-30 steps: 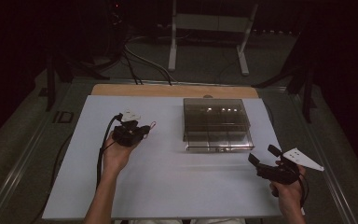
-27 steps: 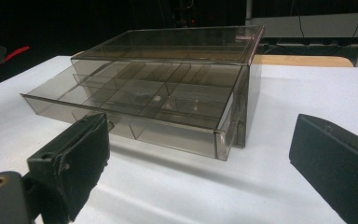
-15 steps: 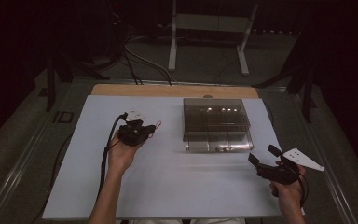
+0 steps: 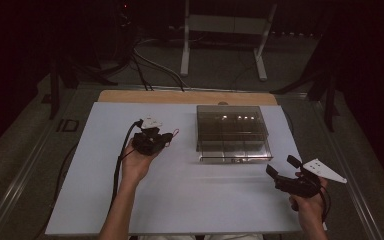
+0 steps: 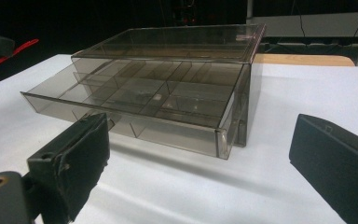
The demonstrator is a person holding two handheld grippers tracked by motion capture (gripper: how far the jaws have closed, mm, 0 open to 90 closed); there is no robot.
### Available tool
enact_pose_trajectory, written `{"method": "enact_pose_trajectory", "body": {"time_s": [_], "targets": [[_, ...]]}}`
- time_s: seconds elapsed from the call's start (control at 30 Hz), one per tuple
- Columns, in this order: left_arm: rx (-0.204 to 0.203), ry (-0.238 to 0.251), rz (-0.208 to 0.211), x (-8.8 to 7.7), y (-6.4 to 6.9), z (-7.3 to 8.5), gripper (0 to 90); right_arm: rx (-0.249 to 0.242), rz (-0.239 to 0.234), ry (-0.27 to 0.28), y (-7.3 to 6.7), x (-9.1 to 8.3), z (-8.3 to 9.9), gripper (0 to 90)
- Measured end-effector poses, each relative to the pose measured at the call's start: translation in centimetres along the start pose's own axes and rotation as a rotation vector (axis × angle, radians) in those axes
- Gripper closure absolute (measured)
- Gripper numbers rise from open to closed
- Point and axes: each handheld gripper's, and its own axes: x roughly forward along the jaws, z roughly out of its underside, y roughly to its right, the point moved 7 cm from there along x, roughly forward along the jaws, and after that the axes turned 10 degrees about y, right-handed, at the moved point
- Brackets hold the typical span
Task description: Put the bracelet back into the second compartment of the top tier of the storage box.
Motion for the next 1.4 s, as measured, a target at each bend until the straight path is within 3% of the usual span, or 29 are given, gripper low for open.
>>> {"method": "enact_pose_trajectory", "body": {"time_s": [1.4], "targets": [[0.016,0.029,0.085,2.4,3.2,-1.8,90.0,-0.002,-0.007,-0.008,-0.2,0.1,0.2,5.0]]}}
